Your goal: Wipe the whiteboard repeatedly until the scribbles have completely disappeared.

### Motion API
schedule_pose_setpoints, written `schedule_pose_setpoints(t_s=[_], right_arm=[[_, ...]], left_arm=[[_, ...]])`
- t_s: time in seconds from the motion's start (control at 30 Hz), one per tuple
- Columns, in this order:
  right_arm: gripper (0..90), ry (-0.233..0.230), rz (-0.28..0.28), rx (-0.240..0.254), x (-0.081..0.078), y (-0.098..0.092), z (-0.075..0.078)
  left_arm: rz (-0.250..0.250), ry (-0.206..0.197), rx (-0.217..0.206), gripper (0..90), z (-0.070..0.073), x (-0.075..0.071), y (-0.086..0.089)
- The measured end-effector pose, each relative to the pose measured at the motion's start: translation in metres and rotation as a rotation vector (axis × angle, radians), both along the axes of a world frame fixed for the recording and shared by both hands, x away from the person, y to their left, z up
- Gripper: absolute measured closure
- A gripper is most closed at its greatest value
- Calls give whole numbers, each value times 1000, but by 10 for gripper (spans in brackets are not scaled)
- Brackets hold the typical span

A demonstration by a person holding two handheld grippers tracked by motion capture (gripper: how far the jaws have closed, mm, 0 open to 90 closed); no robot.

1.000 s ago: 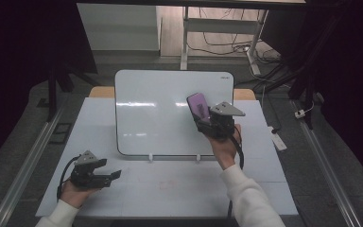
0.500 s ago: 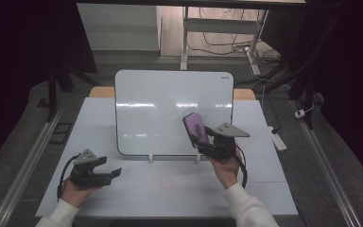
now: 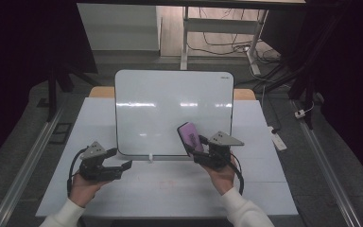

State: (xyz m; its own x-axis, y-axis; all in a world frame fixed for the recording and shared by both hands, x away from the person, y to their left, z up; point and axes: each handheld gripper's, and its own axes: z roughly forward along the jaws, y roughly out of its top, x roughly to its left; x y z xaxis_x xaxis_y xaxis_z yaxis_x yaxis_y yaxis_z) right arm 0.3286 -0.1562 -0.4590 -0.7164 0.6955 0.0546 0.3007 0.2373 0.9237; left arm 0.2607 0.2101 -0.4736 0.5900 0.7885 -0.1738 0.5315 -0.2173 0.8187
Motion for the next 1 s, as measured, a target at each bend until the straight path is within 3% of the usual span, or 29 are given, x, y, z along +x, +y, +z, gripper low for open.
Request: schedule_pose_setpoints(t_s=[0.5,0.83,1.0], right_arm=[[409,-14,39,2,-10,15,-5],[408,-24,82,-11,-17,32,-14],[408,-38,93,-15,-22,38,-16]], left_arm=[[-102,-29,-27,233,26,21,-55],[-139,14,-126,301,26,39,-72],[-147,23,-137,325,24,44,-78]])
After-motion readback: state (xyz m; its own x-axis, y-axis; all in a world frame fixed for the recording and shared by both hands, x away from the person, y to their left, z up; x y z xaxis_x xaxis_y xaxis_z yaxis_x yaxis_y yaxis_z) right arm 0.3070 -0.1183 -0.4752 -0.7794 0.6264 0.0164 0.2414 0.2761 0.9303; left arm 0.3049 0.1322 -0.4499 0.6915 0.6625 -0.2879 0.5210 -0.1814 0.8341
